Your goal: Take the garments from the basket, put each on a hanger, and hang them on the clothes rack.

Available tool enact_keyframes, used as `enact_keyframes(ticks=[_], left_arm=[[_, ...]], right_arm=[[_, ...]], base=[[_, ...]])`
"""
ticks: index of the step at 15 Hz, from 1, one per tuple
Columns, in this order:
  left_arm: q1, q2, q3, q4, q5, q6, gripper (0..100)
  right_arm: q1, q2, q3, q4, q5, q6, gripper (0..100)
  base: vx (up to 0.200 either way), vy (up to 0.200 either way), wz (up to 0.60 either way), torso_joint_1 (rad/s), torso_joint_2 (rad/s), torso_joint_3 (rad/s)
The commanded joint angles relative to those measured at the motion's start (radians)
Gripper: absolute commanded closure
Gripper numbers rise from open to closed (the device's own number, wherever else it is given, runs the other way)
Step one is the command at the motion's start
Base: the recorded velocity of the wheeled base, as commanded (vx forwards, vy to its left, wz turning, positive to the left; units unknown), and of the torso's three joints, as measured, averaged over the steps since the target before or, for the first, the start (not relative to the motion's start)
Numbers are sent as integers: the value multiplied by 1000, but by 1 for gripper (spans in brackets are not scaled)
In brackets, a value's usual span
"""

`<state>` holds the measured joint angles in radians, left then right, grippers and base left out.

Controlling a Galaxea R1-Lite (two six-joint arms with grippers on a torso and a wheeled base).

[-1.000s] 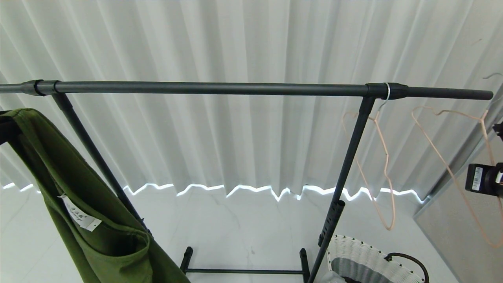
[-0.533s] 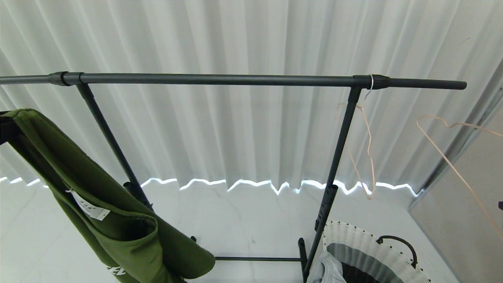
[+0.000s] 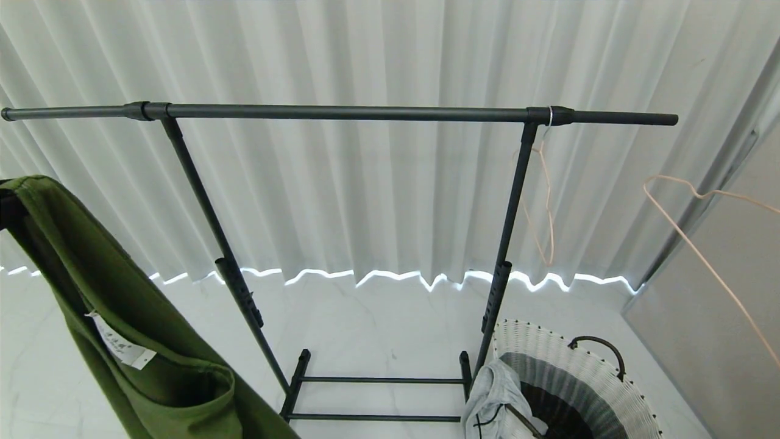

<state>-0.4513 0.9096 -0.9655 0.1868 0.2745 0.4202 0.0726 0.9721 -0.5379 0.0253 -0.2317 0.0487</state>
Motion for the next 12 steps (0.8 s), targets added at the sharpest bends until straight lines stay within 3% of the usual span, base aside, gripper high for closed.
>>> enact_keyframes(ticks=[1,2,12], left_arm=[[0,-3,2,2,0,0,100],[0,-3,2,2,2,0,100],[0,-5,1,2,2,0,100]], right_arm=[[4,-3,-2,-1,0,0,100],[4,-3,-4,-1,0,0,100],[6,-30,-17,-16,3,0,100]], base=[[0,0,0,0,0,0],[0,0,0,0,0,0],[0,200,0,4,5,2]])
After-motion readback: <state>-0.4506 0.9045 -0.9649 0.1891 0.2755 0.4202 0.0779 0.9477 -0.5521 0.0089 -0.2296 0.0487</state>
